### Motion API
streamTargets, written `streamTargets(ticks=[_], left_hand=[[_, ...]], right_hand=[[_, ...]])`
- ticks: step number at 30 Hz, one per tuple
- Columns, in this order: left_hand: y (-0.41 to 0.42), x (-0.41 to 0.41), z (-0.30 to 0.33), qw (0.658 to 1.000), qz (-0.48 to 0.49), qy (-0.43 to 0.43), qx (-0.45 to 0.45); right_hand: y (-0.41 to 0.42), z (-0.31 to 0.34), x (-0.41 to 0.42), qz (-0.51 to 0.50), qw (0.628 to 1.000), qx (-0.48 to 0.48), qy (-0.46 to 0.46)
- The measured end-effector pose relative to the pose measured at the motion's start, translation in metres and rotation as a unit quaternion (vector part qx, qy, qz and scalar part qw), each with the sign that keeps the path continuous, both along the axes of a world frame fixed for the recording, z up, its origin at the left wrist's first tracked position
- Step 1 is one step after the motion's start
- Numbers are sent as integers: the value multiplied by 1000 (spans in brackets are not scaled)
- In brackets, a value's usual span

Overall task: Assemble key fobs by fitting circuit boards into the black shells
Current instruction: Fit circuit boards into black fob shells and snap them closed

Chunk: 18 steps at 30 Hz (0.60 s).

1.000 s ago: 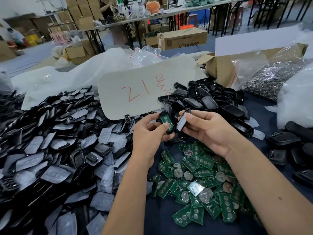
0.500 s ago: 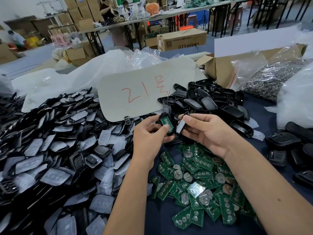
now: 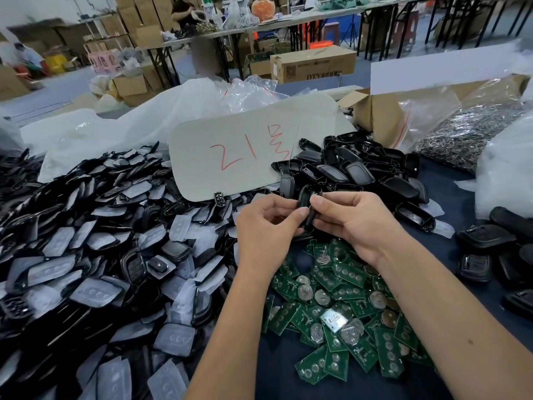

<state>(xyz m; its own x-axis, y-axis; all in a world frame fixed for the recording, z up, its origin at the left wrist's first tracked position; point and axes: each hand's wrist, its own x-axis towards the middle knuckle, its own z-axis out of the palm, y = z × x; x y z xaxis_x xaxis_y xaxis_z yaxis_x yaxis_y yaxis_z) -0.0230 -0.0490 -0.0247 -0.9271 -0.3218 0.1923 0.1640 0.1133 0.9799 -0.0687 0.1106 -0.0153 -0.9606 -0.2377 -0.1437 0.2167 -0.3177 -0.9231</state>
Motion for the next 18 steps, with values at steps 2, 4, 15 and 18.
streamTargets(ticks=[2, 4, 15, 18], left_hand=[[4, 1, 0, 999, -7, 11, -39], [6, 1, 0, 997, -17, 17, -71], [8, 5, 5, 986, 1, 26, -165], [7, 5, 5, 990, 2, 17, -137]], right_hand=[[-2, -1, 2, -21, 999, 22, 11], [-3, -1, 3, -38, 999, 29, 17], [-9, -8, 5, -108, 974, 170, 101], [-7, -8, 4, -98, 968, 202, 114]])
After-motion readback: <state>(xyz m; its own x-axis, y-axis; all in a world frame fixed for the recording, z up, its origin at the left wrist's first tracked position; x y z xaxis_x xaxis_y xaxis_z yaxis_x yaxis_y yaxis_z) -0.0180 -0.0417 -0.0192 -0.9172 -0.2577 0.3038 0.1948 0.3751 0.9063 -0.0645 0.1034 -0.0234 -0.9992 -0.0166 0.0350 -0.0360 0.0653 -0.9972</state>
